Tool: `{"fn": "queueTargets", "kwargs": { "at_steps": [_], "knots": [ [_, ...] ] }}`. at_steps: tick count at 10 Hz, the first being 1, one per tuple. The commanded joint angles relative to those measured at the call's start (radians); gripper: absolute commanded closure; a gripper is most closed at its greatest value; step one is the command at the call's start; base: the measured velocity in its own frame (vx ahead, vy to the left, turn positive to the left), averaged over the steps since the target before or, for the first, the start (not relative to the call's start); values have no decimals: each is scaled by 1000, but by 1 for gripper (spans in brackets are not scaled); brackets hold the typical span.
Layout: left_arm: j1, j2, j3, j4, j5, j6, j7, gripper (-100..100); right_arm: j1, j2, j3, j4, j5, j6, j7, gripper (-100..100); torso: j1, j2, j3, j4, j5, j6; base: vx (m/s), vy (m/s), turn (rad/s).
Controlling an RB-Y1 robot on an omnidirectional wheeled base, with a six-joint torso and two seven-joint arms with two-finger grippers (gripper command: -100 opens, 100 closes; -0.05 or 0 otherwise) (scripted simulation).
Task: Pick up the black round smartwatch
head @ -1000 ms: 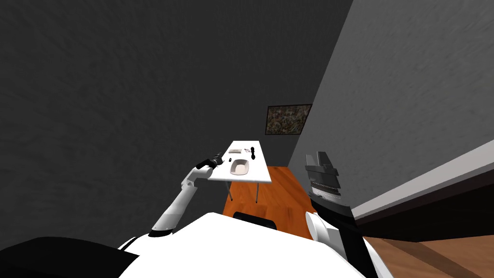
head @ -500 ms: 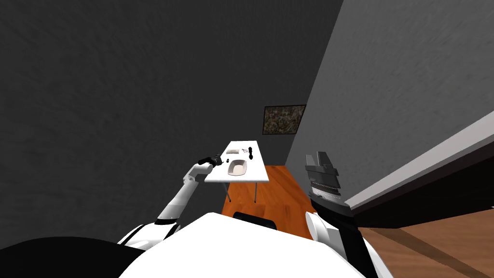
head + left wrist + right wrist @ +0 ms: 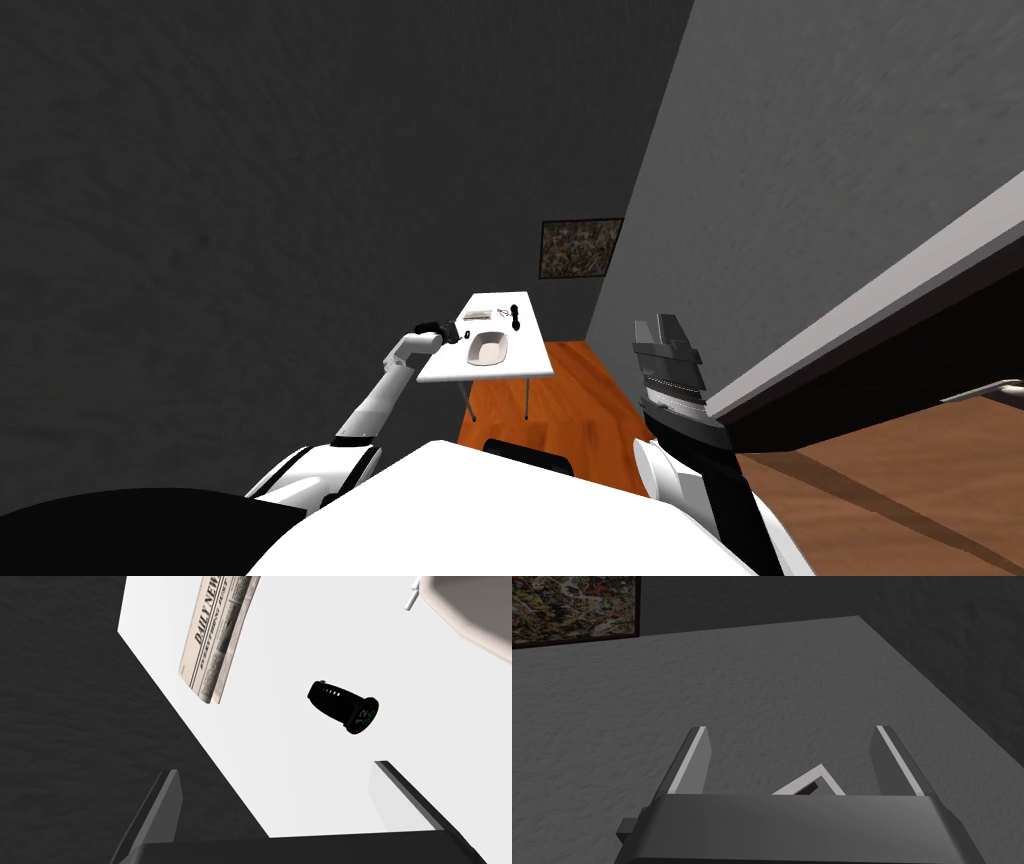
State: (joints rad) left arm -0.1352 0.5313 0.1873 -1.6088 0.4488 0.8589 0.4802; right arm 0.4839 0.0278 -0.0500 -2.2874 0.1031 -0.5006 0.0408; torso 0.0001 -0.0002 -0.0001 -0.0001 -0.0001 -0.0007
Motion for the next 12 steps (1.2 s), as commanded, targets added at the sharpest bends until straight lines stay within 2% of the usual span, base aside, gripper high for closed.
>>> {"fn": "queueTargets", "kwargs": {
  "at_steps": [1, 2, 5, 8, 9, 12],
  "knots": [
    [-30, 9, -1, 35, -7, 50, 22, -100, 0, 0, 0, 0, 0, 0, 0, 0, 0, 0, 0, 0, 0, 0, 3, 1, -125],
    [-54, 17, -1, 64, -12, 81, 40, -100, 0, 0, 0, 0, 0, 0, 0, 0, 0, 0, 0, 0, 0, 0, 5, 3, -203],
    [-77, 24, -2, 92, -18, 141, 56, -100, 0, 0, 0, 0, 0, 0, 0, 0, 0, 0, 0, 0, 0, 0, 3, 5, -63],
    [-132, 37, -6, 163, -36, 234, 97, -100, 0, 0, 0, 0, 0, 0, 0, 0, 0, 0, 0, 0, 0, 0, 3, 7, -138],
    [-132, 37, -6, 163, -36, 240, 97, -100, 0, 0, 0, 0, 0, 0, 0, 0, 0, 0, 0, 0, 0, 0, 2, 9, -40],
    [-162, 39, -11, 211, -50, 302, 122, -100, 0, 0, 0, 0, 0, 0, 0, 0, 0, 0, 0, 0, 0, 0, 2, 7, -85]
  ]
}}
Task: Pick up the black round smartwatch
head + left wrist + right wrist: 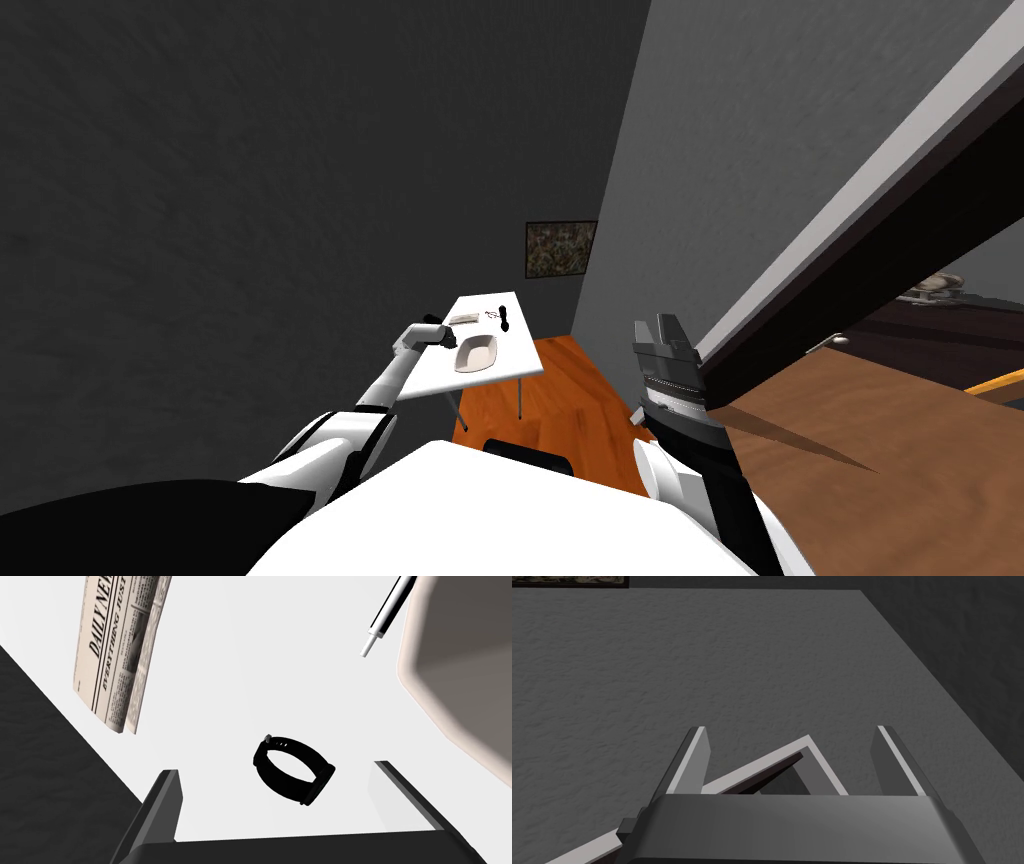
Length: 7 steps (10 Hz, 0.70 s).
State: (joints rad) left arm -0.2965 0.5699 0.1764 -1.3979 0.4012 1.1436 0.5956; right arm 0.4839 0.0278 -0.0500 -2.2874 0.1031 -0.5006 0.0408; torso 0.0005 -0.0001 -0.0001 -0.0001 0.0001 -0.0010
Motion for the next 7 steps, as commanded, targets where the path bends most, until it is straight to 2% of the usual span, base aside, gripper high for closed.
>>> {"fn": "queueTargets", "kwargs": {
  "at_steps": [1, 2, 3, 4, 6, 7],
  "knots": [
    [-4, -1, -2, 10, -5, 28, 11, -100, 0, 0, 0, 0, 0, 0, 0, 0, 0, 0, 0, 0, 0, 0, 1, 9, -59],
    [-1, 0, -1, -2, -4, 21, 9, -100, 0, 0, 0, 0, 0, 0, 0, 0, 0, 0, 0, 0, 0, 0, 0, 4, -10],
    [-1, 0, -1, -2, -4, 26, 11, 0, 0, 0, 0, 0, 0, 0, 0, 0, 0, 0, 0, 0, 0, 0, 0, 0, 0],
    [2, -12, -1, 24, -11, -4, 1, -100, 0, 0, 0, 0, 0, 0, 0, 0, 0, 0, 0, 0, 0, 0, 27, 10, -11],
    [5, -24, 0, 51, -19, -34, -8, -100, 0, 0, 0, 0, 0, 0, 0, 0, 1, -2, -1, 0, 0, 0, 51, 17, -10],
    [0, -19, -1, 47, -15, -22, -6, -100, 0, 0, 0, 0, 0, 0, 0, 0, 1, -3, -2, -1, 0, 0, 27, 6, -3]
  ]
}}
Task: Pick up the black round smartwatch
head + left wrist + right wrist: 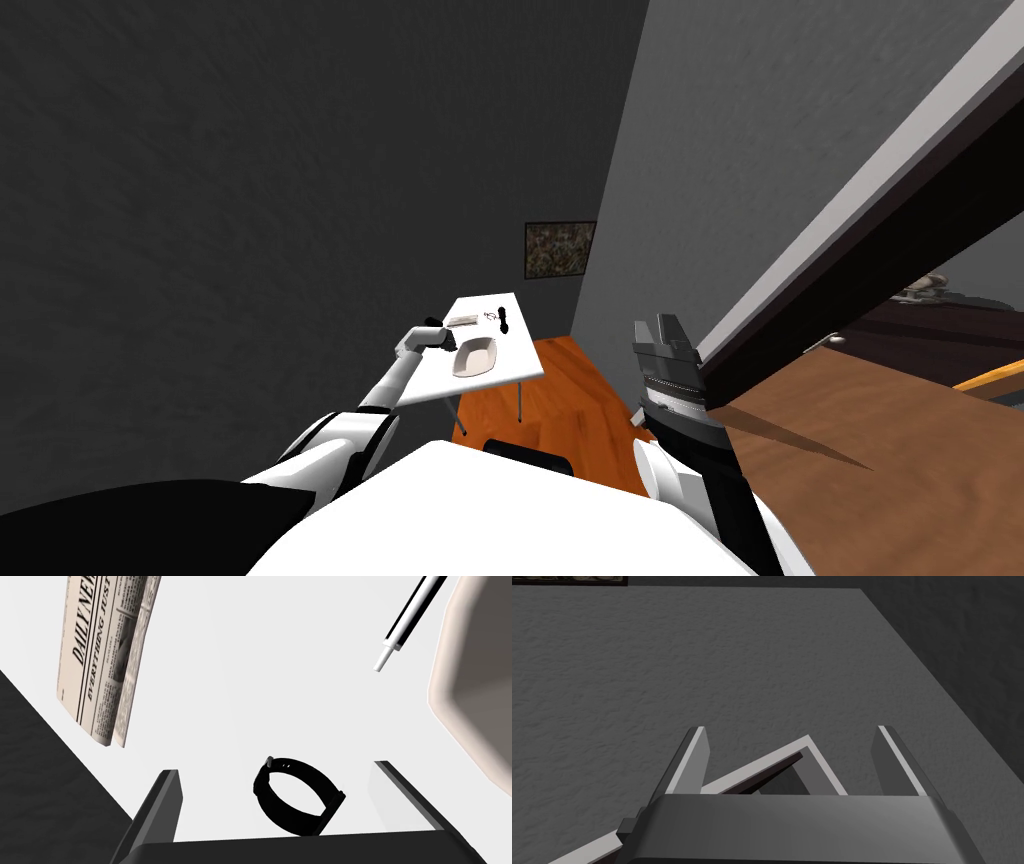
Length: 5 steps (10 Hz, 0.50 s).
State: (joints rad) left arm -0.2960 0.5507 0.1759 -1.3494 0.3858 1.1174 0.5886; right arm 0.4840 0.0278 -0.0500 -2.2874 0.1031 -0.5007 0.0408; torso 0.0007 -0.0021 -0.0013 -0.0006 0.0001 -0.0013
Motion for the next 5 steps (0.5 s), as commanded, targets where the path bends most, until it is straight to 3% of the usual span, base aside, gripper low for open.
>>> {"fn": "queueTargets", "kwargs": {
  "at_steps": [1, 5],
  "knots": [
    [0, 0, 0, 0, 0, 0, 0, 100, 0, 0, 0, 0, 0, 0, 0, 0, 0, 0, 0, 0, 0, 0, 0, 0, 0],
    [0, 0, 0, 0, 0, 1, 0, 100, 0, 0, 0, 0, 0, 0, 0, 0, 0, 2, 1, 0, 0, 0, 0, 0, 0]
  ]
}}
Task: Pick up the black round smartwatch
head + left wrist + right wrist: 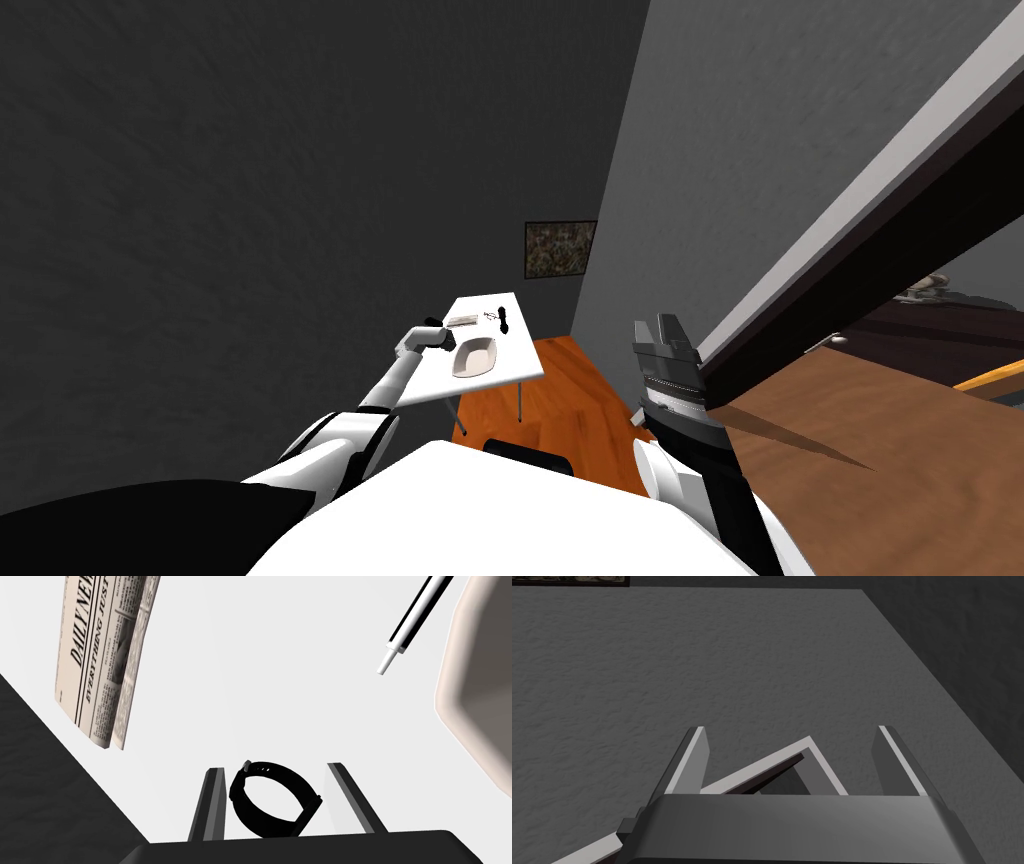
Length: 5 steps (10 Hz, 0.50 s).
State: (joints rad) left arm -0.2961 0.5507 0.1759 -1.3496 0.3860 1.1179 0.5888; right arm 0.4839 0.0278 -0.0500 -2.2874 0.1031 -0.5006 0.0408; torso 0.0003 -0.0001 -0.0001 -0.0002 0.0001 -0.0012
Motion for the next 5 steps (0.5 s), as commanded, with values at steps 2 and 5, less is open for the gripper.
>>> {"fn": "queueTargets", "kwargs": {
  "at_steps": [2, 5],
  "knots": [
    [1, 9, 0, -29, 5, 28, 10, 100, 0, 0, 0, 0, 0, 0, 0, 0, 0, 0, 0, 0, 0, 0, -14, -6, 7],
    [2, 11, 0, -33, 6, 30, 11, 0, 0, 0, 0, 0, 0, 0, 0, 0, -1, 3, 1, 1, 0, 0, -26, -7, 5]
  ]
}}
